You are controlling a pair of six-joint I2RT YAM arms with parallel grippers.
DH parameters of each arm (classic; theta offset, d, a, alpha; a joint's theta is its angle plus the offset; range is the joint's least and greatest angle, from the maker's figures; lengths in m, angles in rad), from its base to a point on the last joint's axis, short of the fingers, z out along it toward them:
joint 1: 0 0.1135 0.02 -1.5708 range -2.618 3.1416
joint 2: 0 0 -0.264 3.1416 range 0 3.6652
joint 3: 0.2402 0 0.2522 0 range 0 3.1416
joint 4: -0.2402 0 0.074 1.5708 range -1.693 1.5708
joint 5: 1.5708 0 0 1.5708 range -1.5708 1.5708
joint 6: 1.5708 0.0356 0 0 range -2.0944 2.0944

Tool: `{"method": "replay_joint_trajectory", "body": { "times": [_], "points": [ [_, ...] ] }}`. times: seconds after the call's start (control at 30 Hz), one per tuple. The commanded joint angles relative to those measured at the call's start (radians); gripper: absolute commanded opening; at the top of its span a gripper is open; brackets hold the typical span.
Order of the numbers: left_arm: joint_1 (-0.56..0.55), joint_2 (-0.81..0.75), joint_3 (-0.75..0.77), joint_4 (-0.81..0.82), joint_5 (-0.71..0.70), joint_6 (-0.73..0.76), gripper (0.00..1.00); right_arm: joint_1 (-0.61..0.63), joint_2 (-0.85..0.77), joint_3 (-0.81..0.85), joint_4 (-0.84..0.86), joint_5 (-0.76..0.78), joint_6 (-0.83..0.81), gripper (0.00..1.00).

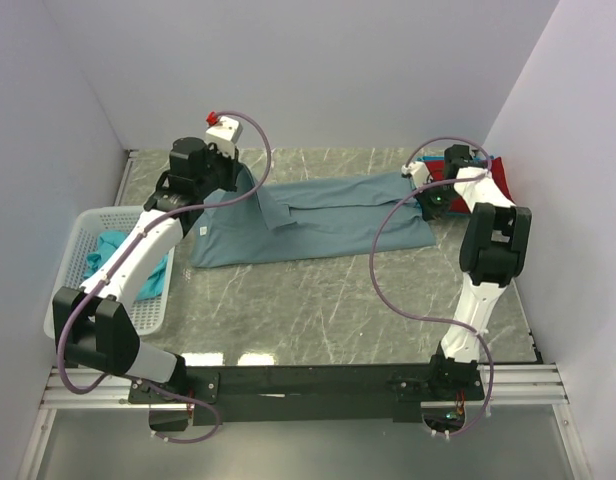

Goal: Fold and stack the t-shirts
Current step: Fold the tshirt

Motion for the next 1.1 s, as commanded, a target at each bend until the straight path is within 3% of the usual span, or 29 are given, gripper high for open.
{"method": "replay_joint_trajectory", "body": {
  "times": [0.0, 0.7, 1.07],
  "points": [
    [0.015, -0.045, -0.014, 0.032, -0.037, -0.015, 0.00, 0.017, 0.007, 0.059, 0.030, 0.022, 0.052, 0.00],
    [0.056, -0.176, -0.119, 0.048, -0.079, -0.033, 0.01, 0.045, 0.073, 0.113, 0.037, 0.141, 0.120, 0.00],
    [0.079, -0.125, -0.103, 0.022, -0.086, -0.033, 0.00, 0.045, 0.076, 0.124, 0.037, 0.148, 0.132, 0.00]
  ]
}}
